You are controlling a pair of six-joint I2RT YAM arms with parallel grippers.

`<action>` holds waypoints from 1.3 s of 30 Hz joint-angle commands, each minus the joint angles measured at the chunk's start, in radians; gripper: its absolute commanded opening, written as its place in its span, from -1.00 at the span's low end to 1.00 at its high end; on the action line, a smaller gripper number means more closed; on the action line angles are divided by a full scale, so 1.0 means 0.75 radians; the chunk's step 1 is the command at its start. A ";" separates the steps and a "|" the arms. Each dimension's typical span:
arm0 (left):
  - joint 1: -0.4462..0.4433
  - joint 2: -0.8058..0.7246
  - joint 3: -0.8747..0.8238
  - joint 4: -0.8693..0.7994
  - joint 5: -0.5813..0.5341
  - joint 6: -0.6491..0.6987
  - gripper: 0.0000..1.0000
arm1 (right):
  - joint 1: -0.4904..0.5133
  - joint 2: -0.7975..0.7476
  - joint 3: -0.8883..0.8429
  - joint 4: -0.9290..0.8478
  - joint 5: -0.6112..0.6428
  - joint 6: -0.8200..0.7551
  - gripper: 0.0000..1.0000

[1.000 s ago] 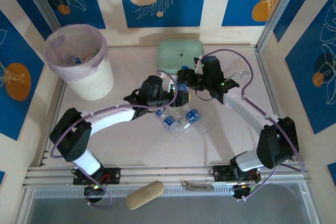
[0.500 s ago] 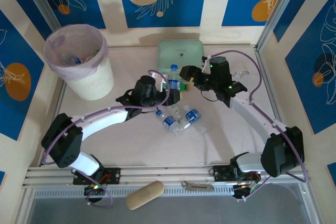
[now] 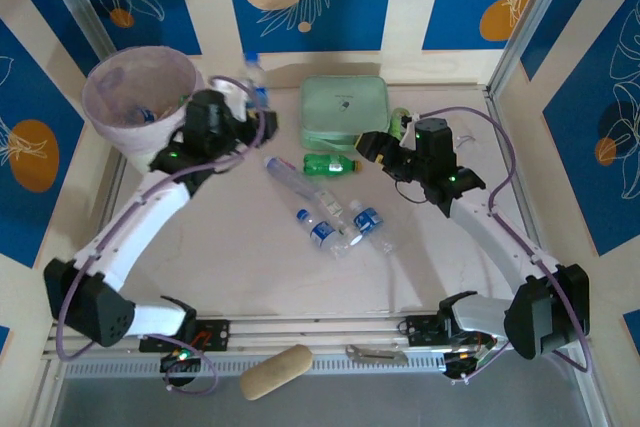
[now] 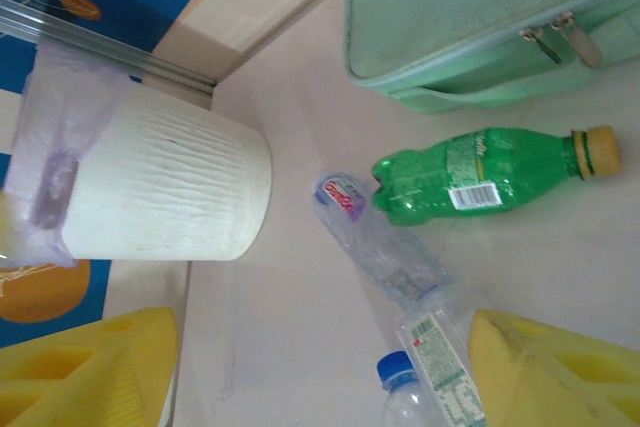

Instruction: Put the plastic bottles in the bin

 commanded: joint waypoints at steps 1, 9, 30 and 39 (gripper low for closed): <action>0.116 -0.083 0.112 -0.125 -0.126 0.212 0.18 | 0.000 -0.041 -0.027 -0.041 0.037 -0.009 0.55; 0.350 -0.066 0.243 -0.126 -0.142 0.324 0.14 | -0.003 -0.053 -0.029 -0.064 0.048 -0.024 0.54; 0.773 0.398 0.464 -0.223 -0.050 0.173 0.19 | -0.003 -0.095 -0.021 -0.142 0.105 -0.072 0.55; 0.777 0.374 0.489 -0.252 -0.001 0.121 0.99 | 0.000 -0.082 -0.004 -0.152 0.105 -0.087 0.55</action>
